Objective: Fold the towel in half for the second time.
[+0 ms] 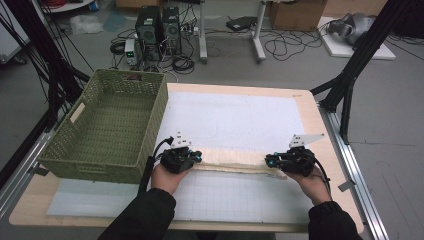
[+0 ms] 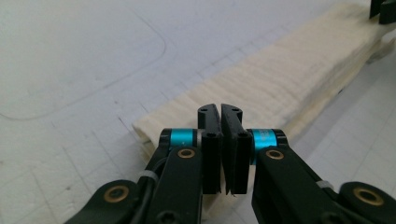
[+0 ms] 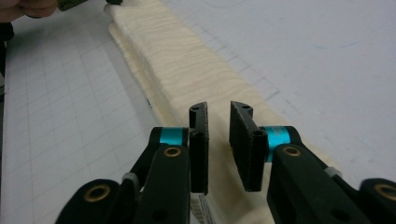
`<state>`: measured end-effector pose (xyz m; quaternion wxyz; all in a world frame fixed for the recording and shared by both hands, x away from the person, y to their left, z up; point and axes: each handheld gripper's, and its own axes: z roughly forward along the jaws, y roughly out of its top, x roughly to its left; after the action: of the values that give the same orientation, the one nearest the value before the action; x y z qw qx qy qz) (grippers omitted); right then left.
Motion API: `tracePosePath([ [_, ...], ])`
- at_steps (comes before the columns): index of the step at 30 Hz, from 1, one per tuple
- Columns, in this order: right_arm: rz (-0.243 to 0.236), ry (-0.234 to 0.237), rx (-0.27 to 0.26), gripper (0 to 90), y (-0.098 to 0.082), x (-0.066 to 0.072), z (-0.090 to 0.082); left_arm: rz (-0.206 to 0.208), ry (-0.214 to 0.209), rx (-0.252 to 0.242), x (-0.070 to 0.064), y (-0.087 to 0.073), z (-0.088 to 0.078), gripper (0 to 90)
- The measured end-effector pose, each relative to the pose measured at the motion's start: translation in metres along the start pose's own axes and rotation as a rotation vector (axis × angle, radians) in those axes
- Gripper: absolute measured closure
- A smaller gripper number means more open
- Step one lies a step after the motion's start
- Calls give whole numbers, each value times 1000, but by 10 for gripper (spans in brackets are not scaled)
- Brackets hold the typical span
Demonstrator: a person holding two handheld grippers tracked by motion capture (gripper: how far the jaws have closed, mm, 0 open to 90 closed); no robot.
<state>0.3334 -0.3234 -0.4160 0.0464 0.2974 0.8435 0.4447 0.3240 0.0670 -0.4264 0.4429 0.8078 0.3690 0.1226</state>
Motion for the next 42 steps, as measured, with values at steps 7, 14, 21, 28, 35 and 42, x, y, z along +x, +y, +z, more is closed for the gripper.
tracePosePath([
  [7, -7, 31, 75, 820, -12, 3, 17, 32, -7, 96, -2, -7, 6, 871],
  [14, -30, -7, 102, 809, -23, 3, 13, 65, 22, 138, -4, -9, 7, 876],
  [21, -22, -28, 76, 792, -32, 0, 6, 82, 23, 111, -5, -11, 5, 857],
  [28, -66, -90, 52, 640, -17, 3, 4, 60, 41, 20, -2, -1, 1, 686],
  [35, -56, -114, 65, 568, -16, -6, 13, 41, 60, 77, 6, -4, 13, 660],
  [42, -40, -127, 69, 554, -24, -8, 10, 53, 55, 73, 6, -9, 12, 650],
])
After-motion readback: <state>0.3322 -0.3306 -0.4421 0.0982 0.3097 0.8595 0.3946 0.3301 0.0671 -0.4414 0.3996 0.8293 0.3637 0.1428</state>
